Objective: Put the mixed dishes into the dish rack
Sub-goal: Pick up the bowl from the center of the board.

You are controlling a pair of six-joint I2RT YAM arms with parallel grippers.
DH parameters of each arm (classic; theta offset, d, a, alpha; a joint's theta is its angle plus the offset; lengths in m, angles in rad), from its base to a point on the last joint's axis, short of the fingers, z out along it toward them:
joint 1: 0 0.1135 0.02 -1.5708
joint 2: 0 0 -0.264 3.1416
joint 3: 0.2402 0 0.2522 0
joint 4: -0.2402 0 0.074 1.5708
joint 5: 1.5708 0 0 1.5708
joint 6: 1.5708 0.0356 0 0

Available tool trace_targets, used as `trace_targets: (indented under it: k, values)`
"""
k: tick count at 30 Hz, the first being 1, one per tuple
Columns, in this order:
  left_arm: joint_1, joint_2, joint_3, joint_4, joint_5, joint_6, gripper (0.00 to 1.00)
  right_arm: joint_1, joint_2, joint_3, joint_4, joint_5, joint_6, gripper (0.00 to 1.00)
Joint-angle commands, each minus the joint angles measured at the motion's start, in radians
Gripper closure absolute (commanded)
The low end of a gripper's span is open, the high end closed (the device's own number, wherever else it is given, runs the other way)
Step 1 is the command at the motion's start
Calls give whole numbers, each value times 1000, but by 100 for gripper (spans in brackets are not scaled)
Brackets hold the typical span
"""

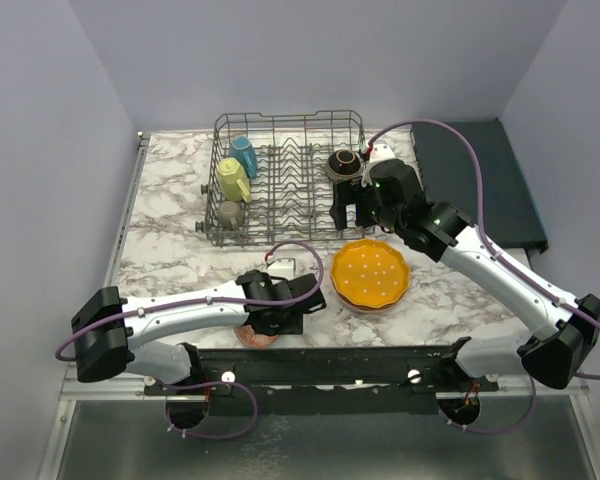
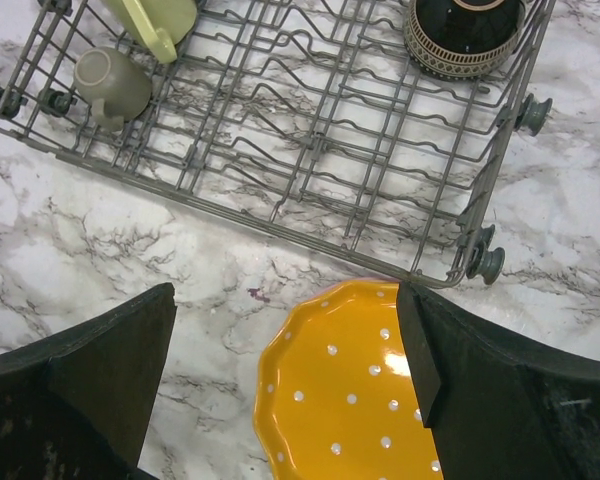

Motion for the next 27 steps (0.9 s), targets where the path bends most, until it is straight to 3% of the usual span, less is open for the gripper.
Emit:
trace_targets:
  k: [1,9,19,27]
  values:
    - [-16,36,-2,-22,-65,-7,42,1,-34,-19,-19,-15,20,1]
    - [-16,85,-29,-2,-50,40,47,2,-37,-27,-26,-18,36,1]
    - [-15,81,-64,9,-47,48,61,2,-34,-25,-31,-24,50,1]
    - [-16,89,-65,15,-45,61,90,2,-32,-25,-29,-22,59,1]
